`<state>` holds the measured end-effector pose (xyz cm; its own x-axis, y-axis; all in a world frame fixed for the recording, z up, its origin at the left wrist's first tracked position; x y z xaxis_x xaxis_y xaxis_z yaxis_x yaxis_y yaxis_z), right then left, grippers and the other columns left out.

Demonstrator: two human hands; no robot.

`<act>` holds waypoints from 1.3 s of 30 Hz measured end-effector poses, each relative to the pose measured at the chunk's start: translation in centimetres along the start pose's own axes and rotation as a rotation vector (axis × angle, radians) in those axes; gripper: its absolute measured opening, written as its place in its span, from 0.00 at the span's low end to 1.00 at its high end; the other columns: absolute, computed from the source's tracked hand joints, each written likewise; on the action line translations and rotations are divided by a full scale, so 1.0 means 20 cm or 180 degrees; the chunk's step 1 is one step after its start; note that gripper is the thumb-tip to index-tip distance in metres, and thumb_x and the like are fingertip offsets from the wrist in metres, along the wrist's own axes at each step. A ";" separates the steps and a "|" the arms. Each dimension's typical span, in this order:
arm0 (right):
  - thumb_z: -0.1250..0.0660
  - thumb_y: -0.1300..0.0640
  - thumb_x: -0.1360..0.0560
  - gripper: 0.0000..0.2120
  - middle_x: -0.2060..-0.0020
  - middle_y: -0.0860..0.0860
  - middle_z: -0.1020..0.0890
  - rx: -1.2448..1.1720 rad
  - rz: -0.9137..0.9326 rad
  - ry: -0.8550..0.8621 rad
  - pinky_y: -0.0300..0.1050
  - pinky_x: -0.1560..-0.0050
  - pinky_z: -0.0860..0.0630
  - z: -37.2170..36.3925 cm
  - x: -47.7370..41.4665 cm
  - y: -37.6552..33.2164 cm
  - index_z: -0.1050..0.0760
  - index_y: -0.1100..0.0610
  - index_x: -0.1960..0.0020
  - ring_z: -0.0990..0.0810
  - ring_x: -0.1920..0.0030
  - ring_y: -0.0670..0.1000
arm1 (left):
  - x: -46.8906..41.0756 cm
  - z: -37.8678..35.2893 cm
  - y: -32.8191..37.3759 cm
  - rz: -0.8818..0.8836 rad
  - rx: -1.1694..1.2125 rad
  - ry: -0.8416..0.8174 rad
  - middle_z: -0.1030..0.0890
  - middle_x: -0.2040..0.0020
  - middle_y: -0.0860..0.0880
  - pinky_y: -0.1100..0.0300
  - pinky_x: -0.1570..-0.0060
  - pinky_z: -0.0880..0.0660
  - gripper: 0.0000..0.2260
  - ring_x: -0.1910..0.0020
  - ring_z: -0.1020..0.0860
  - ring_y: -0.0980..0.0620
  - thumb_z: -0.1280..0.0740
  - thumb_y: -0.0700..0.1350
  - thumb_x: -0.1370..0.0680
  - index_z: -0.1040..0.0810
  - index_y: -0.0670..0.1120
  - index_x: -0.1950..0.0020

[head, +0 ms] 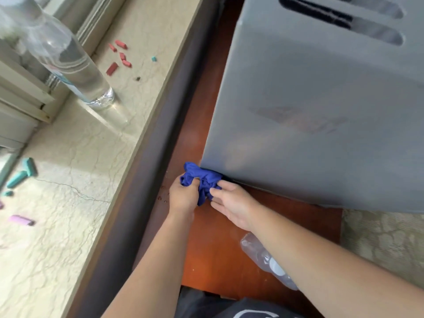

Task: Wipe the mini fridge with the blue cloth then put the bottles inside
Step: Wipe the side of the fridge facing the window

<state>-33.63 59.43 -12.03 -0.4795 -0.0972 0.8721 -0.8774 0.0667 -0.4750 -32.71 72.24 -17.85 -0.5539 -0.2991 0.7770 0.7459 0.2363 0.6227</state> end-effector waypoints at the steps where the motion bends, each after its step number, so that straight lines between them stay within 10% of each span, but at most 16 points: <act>1: 0.40 0.64 0.16 0.14 0.36 0.51 0.18 -0.0028 -0.0017 0.0025 0.47 0.27 0.30 0.03 0.01 0.00 0.24 0.54 0.33 0.21 0.36 0.50 | 0.00 -0.02 -0.01 0.0019 -0.0044 -0.0017 0.14 0.48 0.40 0.42 0.45 0.18 0.05 0.47 0.14 0.37 0.33 0.40 0.20 0.19 0.46 0.46; 5: 0.41 0.65 0.16 0.13 0.52 0.44 0.19 -0.0103 -0.0081 0.0147 0.49 0.27 0.32 0.16 0.06 0.02 0.27 0.48 0.42 0.20 0.44 0.47 | 0.03 -0.14 -0.11 0.0038 -0.0371 -0.0142 0.14 0.55 0.40 0.38 0.47 0.17 0.08 0.50 0.14 0.34 0.35 0.40 0.20 0.21 0.48 0.57; 10: 0.39 0.66 0.16 0.16 0.55 0.47 0.20 -0.0133 -0.0103 0.0379 0.51 0.24 0.32 0.45 0.17 0.08 0.27 0.56 0.30 0.24 0.30 0.57 | 0.11 -0.41 -0.23 0.0598 -0.0573 -0.0730 0.16 0.52 0.36 0.31 0.47 0.19 0.07 0.52 0.15 0.32 0.36 0.37 0.19 0.21 0.44 0.55; 17: 0.38 0.64 0.16 0.10 0.48 0.52 0.17 -0.0380 -0.0055 0.0430 0.50 0.28 0.30 0.84 0.35 0.15 0.22 0.55 0.38 0.22 0.41 0.52 | 0.28 -0.77 -0.32 0.1286 -0.1006 -0.1229 0.22 0.52 0.38 0.48 0.55 0.22 0.12 0.54 0.22 0.41 0.46 0.35 0.15 0.26 0.38 0.52; 23: 0.38 0.66 0.16 0.19 0.28 0.62 0.26 -0.0897 0.0032 0.0574 0.51 0.27 0.31 1.18 0.54 0.26 0.31 0.64 0.26 0.31 0.25 0.64 | 0.53 -1.08 -0.43 0.1380 -0.1292 -0.1232 0.19 0.55 0.40 0.56 0.71 0.19 0.15 0.61 0.21 0.45 0.48 0.35 0.14 0.23 0.39 0.51; 30: 0.38 0.66 0.17 0.19 0.43 0.53 0.17 -0.1110 0.0283 0.0682 0.50 0.29 0.29 1.70 0.65 0.45 0.28 0.58 0.27 0.21 0.37 0.55 | 0.95 -1.57 -0.62 0.1179 -0.1000 -0.1475 0.16 0.73 0.45 0.63 0.78 0.22 0.20 0.77 0.17 0.52 0.52 0.34 0.13 0.23 0.39 0.55; 39: 0.39 0.69 0.18 0.14 0.54 0.49 0.15 -0.1159 0.0887 0.0705 0.50 0.31 0.27 1.94 0.96 0.47 0.20 0.54 0.48 0.19 0.46 0.50 | 1.34 -1.65 -0.66 0.0591 -0.0009 -0.1657 0.12 0.54 0.40 0.54 0.65 0.16 0.14 0.58 0.12 0.44 0.46 0.37 0.13 0.20 0.36 0.40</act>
<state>-51.61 19.72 -4.25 -0.6461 0.1836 0.7409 -0.6366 0.4059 -0.6557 -45.09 30.55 -8.36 -0.5220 0.2443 0.8172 0.8492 0.2388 0.4711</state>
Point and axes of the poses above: each hand's wrist, its own x-axis away from the middle knuckle, its own z-axis out of the back of the hand, y = z × x, the point moved 5 cm from there along -x, towards the middle knuckle
